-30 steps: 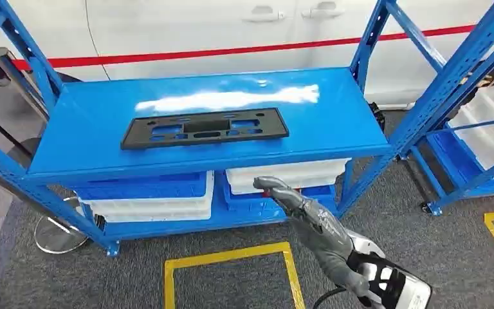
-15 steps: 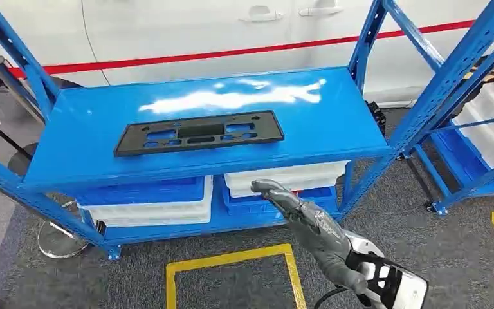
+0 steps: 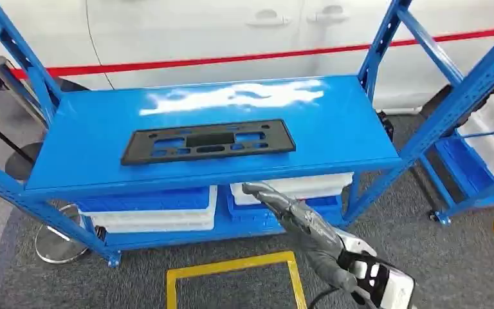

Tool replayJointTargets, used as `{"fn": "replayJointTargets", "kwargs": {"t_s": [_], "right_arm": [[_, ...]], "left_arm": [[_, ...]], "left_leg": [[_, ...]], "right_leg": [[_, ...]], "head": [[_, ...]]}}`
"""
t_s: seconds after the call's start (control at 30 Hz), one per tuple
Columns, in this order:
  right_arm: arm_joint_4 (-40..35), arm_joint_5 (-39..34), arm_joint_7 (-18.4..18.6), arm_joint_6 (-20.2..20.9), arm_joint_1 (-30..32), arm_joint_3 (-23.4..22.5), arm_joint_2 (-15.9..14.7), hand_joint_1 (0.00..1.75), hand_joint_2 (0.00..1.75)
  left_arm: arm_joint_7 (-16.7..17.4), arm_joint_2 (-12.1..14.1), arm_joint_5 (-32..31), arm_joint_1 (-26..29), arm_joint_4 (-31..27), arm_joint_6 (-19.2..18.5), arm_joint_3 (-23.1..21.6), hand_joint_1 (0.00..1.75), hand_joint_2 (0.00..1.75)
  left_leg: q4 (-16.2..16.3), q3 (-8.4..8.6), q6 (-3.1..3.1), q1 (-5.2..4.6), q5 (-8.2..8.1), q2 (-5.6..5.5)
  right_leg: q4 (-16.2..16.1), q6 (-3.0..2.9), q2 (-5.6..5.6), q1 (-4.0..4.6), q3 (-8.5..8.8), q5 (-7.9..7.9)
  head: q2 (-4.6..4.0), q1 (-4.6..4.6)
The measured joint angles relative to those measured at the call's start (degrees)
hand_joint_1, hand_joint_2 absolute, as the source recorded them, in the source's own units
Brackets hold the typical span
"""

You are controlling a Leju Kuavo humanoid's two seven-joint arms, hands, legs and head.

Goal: Take the parts from the cabinet and place them on the table.

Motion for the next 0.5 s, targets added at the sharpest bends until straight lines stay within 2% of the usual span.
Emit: {"fn": "replayJointTargets", "kwargs": {"t_s": [0.03, 0.1, 0.13, 0.17, 0.2, 0.27, 0.3, 0.33, 0.37, 0.4, 0.43, 0.47, 0.5], "right_arm": [[0.1, 0.0, 0.0, 0.0, -0.1, 0.1, 0.0, 0.0, 0.0], [0.5, 0.0, 0.0, -0.2, -0.1, 0.3, 0.1, 0.0, 0.0], [0.7, 0.0, 0.0, -0.2, -0.1, 0.4, 0.1, 0.0, 0.0], [1.0, -0.1, 0.0, -0.2, -0.1, 0.5, 0.1, 0.0, 0.0], [1.2, -0.1, 0.0, -0.2, -0.2, 0.5, 0.1, 0.0, 0.0], [1.5, -0.3, 0.0, -0.2, -0.7, 0.6, 0.1, 0.0, 0.0], [1.7, -0.3, 0.0, -0.2, -1.0, 0.6, 0.1, 0.0, 0.0], [2.0, -0.5, 0.1, -0.2, -1.3, 0.7, 0.1, 0.0, 0.0], [2.1, -0.5, 0.1, -0.2, -1.5, 0.7, 0.2, 0.0, 0.0], [2.3, -0.7, 0.1, -0.2, -1.6, 0.8, 0.4, 0.0, 0.0], [2.4, -0.7, 0.1, -0.2, -1.9, 0.9, 0.5, 0.0, 0.0], [2.6, -0.8, 0.1, -0.3, -2.1, 0.9, 0.5, 0.0, 0.0], [2.8, -0.8, 0.0, -0.3, -2.3, 0.9, 0.5, 0.0, 0.0]], "left_arm": [[0.0, 0.0, 0.0, 0.0, 0.0, 0.0, 0.0, 0.0, 0.0], [-0.1, 0.1, 0.0, 0.0, 0.0, 0.0, 0.2, 0.0, 0.0], [-0.1, 0.1, 0.0, 0.1, 0.0, 0.0, 0.3, 0.0, 0.0], [-0.1, 0.1, 0.0, 0.1, 0.0, 0.0, 0.4, 0.0, 0.0], [-0.1, 0.1, 0.0, 0.1, 0.0, 0.0, 0.4, 0.0, 0.0], [-0.2, 0.1, 0.0, 0.1, 0.0, -0.2, 0.5, 0.0, 0.0], [-0.2, -0.1, 0.0, 0.1, 0.0, -0.2, 0.5, 0.0, 0.0], [-0.2, -0.1, 0.0, -0.1, 0.0, -0.2, 0.5, 0.0, 0.0], [-0.2, -0.1, 0.0, -0.1, 0.0, -0.2, 0.6, 0.0, 0.0], [-0.2, -0.1, 0.0, 0.0, 0.0, -0.2, 0.7, 0.0, 0.0], [-0.3, -0.1, 0.0, 0.0, 0.0, -0.2, 0.7, 0.0, 0.0], [-0.3, 0.0, 0.0, 0.0, 0.0, -0.2, 0.8, 0.0, 0.0], [-0.3, 0.0, 0.0, 0.0, 0.0, -0.2, 0.9, 0.0, 0.0]], "left_leg": [[0.0, 0.25, 0.35, -0.03, -0.26, 0.01], [0.0, 0.68, 0.5, -0.2, -0.87, -0.01], [0.1, 1.01, 0.5, -0.27, -1.2, -0.07], [0.0, 1.58, 0.44, -0.32, -1.65, -0.2], [0.0, 2.28, 0.37, -0.37, -2.16, -0.35], [-0.1, 3.81, 0.13, -0.47, -3.19, -0.41], [-0.3, 3.89, -0.05, -0.3, -3.6, -0.38], [-0.5, 4.22, -0.43, -0.32, -3.7, -0.4], [-0.7, 3.95, -0.92, -0.2, -3.87, -0.26], [-0.5, 4.74, -1.21, -0.26, -3.59, -0.08], [-0.4, 4.99, -1.59, -0.35, -3.16, -0.03], [0.5, 4.73, -1.7, -0.39, -3.55, 0.06], [2.6, 4.32, -1.75, -0.24, -3.53, 0.12]], "right_leg": [[4.1, 0.22, 0.01, -0.03, -2.5, -1.6], [12.2, 0.35, 0.01, -0.11, -8.17, -4.44], [14.1, 0.36, 0.01, -0.16, -10.07, -4.42], [13.3, 0.27, 0.01, -0.17, -10.66, -2.66], [10.0, -0.05, 0.02, -0.14, -9.93, 0.27], [0.6, -1.15, 0.02, 0.42, -6.67, 7.13], [-1.6, -1.74, 0.02, 0.8, -5.94, 7.9], [-2.3, -1.98, -0.01, 1.26, -6.33, 6.62], [-3.4, -2.31, 0.0, 1.33, -5.87, 6.66], [-3.9, -2.44, -0.02, 1.38, -5.68, 7.03], [-4.1, -2.78, 0.0, 1.38, -5.05, 6.46], [-4.7, -3.0, 0.04, 0.78, -3.75, 6.3], [-5.1, -3.24, -0.09, 0.77, -2.85, 5.92]], "head": [[0.0, 0.02], [0.0, 0.0], [0.0, 0.0], [0.0, 0.0], [0.0, 0.02], [0.0, 0.04], [0.0, -0.04], [0.0, -0.24], [0.0, 0.15], [0.0, 0.13], [0.0, 0.15], [0.0, 0.13], [0.0, 0.15]]}}
